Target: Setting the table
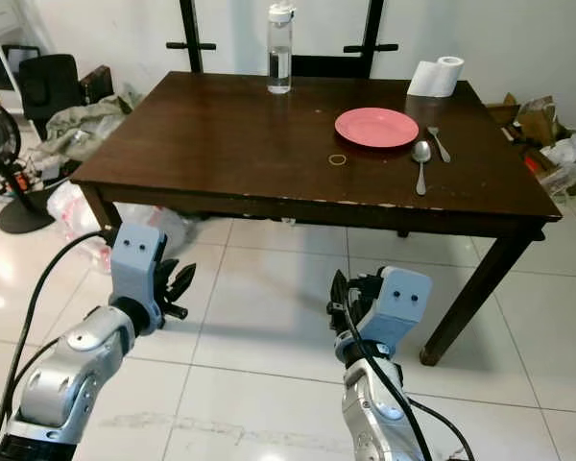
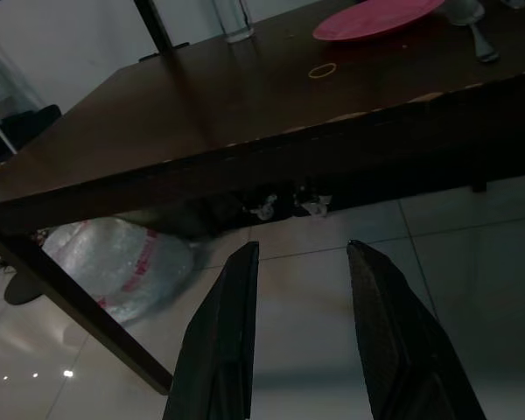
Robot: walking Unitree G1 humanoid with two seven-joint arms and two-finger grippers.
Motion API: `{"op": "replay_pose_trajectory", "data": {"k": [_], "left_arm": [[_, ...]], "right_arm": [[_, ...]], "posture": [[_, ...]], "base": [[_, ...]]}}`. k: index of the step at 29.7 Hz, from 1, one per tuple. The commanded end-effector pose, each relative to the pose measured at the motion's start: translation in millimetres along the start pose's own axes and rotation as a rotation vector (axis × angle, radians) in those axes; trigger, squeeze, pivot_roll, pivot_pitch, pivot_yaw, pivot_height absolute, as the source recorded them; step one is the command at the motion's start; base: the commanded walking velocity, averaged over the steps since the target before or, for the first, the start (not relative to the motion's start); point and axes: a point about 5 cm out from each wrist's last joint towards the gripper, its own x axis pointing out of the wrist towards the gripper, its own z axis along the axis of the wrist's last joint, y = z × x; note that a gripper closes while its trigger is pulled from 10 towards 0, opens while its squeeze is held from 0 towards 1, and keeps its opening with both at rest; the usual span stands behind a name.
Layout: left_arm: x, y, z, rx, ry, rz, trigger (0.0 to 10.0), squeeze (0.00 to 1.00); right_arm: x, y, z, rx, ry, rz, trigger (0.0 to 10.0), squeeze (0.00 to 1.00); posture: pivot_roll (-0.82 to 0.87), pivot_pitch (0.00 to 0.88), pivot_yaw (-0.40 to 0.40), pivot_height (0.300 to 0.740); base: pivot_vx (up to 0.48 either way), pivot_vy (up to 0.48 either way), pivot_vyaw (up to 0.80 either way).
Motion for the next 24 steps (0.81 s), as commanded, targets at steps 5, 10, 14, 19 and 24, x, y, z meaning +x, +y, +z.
{"op": "replay_pose_trajectory", "data": {"k": [5,10,14,19,24], "left_arm": [[-0.5,3.9,-9.3,0.007,0.045,0.028,10.0,0.0],[-3.0,6.7,-14.9,0.047,0.047,0.062,10.0,0.0],[-6.1,10.4,-26.9,0.073,0.071,0.091,10.0,0.0],[-17.5,18.0,-58.4,0.093,0.148,0.112,10.0,0.0],[-33.3,28.3,-96.2,0.064,0.251,0.128,10.0,0.0]], "right_arm": [[-3.5,4.3,-3.4,-0.021,0.027,0.038,10.0,0.0],[-4.4,6.1,-4.8,-0.022,0.029,0.06,10.0,0.0],[-6.5,6.9,-11.0,-0.055,0.043,0.089,10.0,0.0],[-15.6,-3.6,-39.1,-0.124,0.132,0.07,10.0,0.0],[-33.1,-27.0,-82.8,-0.194,0.34,-0.032,10.0,0.0]], "posture": [[0.02,0.142,0.141,0.74],[0.02,0.143,0.139,0.74],[0.02,0.144,0.138,0.74],[0.02,0.145,0.131,0.74],[0.02,0.138,0.107,0.74]], "base": [[0.0,0.0,0.74],[0.0,0.0,0.79],[0.0,0.0,0.79],[0.0,0.0,0.79],[0.0,0.0,0.79]]}}
